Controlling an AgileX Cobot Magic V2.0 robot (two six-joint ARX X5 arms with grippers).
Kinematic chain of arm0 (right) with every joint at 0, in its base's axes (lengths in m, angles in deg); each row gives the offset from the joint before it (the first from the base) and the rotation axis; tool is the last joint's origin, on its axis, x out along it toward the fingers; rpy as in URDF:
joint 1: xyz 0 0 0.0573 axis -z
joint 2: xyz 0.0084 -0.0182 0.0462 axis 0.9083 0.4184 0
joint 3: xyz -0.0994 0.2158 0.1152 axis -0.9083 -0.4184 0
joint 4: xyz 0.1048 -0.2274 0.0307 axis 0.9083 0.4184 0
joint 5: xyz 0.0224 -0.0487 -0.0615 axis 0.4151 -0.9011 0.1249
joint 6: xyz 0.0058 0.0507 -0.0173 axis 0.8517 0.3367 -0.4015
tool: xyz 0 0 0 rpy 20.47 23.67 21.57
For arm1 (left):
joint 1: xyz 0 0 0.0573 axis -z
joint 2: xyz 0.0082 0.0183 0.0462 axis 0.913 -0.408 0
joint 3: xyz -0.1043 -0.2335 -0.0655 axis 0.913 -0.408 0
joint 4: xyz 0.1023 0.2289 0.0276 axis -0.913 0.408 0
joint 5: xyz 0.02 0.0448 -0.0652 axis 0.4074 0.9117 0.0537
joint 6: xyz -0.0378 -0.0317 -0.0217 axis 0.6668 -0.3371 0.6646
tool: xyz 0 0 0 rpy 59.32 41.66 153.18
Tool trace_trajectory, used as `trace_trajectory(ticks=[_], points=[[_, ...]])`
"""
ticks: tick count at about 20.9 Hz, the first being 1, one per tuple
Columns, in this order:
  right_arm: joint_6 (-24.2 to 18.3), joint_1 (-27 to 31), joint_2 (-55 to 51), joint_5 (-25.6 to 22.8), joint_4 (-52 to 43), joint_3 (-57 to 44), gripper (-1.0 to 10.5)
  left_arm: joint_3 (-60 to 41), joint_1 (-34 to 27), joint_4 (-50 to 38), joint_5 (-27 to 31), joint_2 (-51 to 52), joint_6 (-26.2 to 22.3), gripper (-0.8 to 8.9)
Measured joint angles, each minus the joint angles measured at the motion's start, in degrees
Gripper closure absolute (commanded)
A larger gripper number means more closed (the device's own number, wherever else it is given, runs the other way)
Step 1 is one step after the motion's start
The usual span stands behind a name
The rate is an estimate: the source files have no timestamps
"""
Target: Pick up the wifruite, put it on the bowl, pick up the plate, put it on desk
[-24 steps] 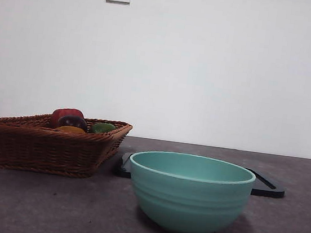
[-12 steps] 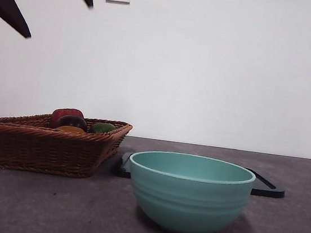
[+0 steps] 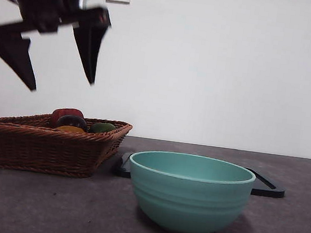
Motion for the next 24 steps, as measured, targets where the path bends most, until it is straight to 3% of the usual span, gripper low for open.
trace_trajectory(ticks=[6, 20, 24], points=[[0.26, 0.0, 0.0, 0.0, 0.0, 0.0, 2.9, 0.04, 0.0, -4.52, 3.04, -7.56, -1.55, 1.88], [1.33, 0.0, 0.0, 0.0, 0.02, 0.0, 2.9, 0.2, 0.37, -7.93, 3.19, -14.75, -2.54, 1.99], [1.36, 0.0, 0.0, 0.0, 0.02, 0.0, 2.9, 0.2, 0.37, -8.15, 3.39, -15.28, -3.02, 2.65]])
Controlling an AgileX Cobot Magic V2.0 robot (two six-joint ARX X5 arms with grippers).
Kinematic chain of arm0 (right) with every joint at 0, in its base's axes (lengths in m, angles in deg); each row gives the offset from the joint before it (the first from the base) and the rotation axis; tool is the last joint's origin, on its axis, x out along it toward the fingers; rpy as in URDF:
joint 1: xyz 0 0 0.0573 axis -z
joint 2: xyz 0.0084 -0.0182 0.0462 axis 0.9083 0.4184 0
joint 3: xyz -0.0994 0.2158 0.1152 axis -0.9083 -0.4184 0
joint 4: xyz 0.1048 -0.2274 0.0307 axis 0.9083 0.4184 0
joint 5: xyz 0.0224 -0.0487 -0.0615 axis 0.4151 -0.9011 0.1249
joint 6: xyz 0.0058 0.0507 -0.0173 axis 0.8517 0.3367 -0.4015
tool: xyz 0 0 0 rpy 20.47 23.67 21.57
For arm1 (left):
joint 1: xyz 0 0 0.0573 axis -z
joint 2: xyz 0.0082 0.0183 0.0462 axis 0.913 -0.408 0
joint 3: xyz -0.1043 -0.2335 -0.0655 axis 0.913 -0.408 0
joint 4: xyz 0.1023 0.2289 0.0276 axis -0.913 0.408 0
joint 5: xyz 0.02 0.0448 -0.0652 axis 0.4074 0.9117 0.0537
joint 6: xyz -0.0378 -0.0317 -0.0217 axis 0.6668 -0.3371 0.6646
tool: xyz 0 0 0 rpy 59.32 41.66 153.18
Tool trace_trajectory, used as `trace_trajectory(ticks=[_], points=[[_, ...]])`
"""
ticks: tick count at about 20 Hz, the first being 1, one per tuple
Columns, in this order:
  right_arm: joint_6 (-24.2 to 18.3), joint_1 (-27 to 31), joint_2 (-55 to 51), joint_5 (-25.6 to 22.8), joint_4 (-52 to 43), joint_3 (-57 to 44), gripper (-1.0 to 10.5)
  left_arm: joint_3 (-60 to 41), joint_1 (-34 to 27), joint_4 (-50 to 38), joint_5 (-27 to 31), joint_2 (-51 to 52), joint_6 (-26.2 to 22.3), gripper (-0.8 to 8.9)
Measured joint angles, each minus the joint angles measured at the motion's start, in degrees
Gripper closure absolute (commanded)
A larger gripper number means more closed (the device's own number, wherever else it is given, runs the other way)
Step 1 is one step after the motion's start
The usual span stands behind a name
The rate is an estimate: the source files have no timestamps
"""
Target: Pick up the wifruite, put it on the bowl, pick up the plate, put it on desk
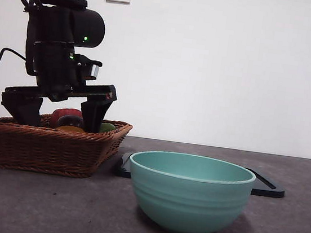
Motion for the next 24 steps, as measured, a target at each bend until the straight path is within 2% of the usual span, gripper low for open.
trace_trajectory(ticks=[3, 6, 13, 16, 22, 24], points=[[0.0, 0.0, 0.0, 0.0, 0.0, 0.0, 2.9, 0.0, 0.0, -0.09, 0.02, -0.44, -0.48, 2.71], [0.0, 0.0, 0.0, 0.02, 0.0, 0.0, 2.9, 0.0, 0.0, -0.2, 0.11, -0.92, -0.68, 4.08], [0.0, 0.0, 0.0, 0.02, 0.0, 0.0, 2.9, 0.37, 0.0, 0.52, 0.28, -1.97, -1.09, 6.05], [0.0, 0.0, 0.0, 0.02, 0.0, 0.0, 2.9, 2.71, -0.15, 4.66, 0.26, -2.25, -1.11, 6.05], [0.0, 0.0, 0.0, 0.0, 0.0, 0.0, 2.9, 16.48, 0.04, 18.86, 0.26, -2.38, -1.09, 6.04], [0.0, 0.0, 0.0, 0.02, -0.02, 0.0, 2.9, 17.86, 1.44, 22.08, 0.28, -1.84, -1.09, 6.04]])
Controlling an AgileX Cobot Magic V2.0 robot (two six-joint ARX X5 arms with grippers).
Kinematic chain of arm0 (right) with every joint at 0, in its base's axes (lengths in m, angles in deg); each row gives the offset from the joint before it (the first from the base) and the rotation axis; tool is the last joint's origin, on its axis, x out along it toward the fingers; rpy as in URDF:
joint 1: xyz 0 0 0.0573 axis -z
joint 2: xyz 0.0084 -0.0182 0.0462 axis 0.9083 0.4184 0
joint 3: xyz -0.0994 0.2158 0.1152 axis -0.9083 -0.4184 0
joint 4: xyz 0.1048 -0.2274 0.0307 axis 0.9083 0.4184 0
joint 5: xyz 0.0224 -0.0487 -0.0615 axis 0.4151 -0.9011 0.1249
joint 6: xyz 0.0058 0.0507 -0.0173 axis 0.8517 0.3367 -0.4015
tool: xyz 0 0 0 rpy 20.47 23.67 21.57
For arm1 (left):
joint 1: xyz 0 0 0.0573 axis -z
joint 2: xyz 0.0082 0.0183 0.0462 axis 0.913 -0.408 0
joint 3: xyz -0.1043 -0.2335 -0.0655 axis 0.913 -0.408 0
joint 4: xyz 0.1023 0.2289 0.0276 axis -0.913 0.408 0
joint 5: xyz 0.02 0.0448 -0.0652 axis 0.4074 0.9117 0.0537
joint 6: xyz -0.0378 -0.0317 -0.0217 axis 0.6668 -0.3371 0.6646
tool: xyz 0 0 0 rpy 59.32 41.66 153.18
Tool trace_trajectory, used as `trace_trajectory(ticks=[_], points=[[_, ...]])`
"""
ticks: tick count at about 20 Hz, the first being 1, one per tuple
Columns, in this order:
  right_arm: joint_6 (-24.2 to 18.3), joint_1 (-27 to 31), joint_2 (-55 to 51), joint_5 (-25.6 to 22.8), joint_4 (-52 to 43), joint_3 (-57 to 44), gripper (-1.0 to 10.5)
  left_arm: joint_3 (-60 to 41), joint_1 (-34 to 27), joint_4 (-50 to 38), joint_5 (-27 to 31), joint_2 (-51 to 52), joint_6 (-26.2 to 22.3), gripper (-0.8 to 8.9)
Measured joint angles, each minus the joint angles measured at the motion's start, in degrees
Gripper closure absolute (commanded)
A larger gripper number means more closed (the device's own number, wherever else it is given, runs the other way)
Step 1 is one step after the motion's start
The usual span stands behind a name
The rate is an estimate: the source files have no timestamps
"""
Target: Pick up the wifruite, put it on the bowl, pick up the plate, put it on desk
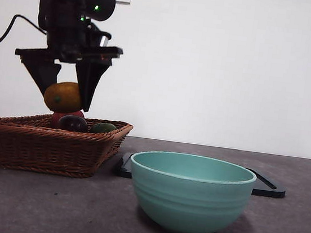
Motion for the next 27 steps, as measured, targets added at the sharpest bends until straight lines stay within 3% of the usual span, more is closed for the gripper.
trace_trajectory(ticks=[7, 17, 27], points=[[0.0, 0.0, 0.0, 0.0, -0.02, 0.0, 2.9, 0.0, 11.85, 7.93, -0.02, 8.87, 0.26, 6.01], [0.0, 0.0, 0.0, 0.0, -0.09, 0.0, 2.9, -0.48, 29.53, 5.66, -0.04, 10.1, 1.09, 6.01], [0.11, 0.0, 0.0, 0.0, -0.98, 0.0, 2.9, -0.57, 33.22, -0.74, -0.02, 2.49, 1.07, 6.01]])
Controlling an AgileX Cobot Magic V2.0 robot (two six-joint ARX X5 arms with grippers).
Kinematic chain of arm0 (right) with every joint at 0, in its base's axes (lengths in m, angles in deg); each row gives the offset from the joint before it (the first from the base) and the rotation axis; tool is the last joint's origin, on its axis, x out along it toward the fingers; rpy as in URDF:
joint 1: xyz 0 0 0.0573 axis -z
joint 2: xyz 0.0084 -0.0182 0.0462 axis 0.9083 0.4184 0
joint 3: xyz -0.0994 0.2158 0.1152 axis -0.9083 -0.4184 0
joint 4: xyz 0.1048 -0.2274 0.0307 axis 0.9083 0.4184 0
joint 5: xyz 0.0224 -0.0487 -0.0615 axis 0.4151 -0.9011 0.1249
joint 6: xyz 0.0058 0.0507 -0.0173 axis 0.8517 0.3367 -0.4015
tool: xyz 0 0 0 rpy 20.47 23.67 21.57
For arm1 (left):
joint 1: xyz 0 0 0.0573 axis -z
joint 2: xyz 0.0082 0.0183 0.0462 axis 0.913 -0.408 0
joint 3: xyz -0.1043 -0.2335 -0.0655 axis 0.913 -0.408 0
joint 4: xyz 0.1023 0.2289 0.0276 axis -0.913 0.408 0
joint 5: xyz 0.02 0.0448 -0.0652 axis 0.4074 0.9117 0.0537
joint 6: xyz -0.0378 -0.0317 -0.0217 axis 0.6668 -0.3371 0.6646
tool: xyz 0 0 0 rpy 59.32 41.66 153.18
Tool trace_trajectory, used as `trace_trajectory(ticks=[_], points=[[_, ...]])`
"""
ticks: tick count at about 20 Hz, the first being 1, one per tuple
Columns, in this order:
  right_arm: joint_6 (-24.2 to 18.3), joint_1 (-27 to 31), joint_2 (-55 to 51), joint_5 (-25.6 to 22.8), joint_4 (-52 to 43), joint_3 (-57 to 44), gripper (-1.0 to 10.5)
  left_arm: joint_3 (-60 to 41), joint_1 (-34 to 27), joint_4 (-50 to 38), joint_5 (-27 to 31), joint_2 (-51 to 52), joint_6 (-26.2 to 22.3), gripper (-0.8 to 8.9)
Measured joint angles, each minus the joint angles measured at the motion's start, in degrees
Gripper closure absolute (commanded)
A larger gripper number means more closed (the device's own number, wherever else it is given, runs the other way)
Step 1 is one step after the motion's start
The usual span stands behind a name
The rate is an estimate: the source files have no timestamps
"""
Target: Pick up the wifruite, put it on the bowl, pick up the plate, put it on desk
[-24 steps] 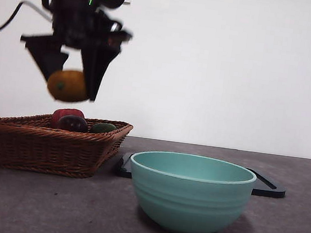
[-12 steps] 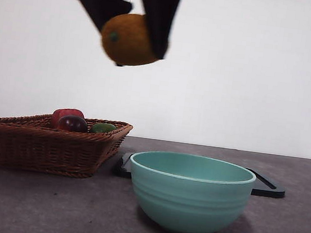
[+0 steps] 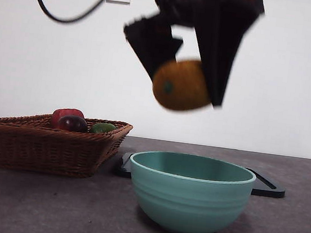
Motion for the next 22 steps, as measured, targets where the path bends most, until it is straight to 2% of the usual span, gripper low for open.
trace_trajectory(ticks=[3, 14, 22], points=[[0.0, 0.0, 0.0, 0.0, 0.0, 0.0, 2.9, -0.04, 0.07, -3.08, 0.0, -3.54, -0.2, 6.01], [0.02, 0.0, 0.0, 0.0, 0.0, 0.02, 2.9, -0.11, 0.11, -4.37, 0.0, -12.09, -0.44, 6.01], [0.02, 0.0, 0.0, -0.02, 0.0, 0.0, 2.9, -0.11, 0.11, -4.48, 0.0, -12.7, -0.66, 6.01]])
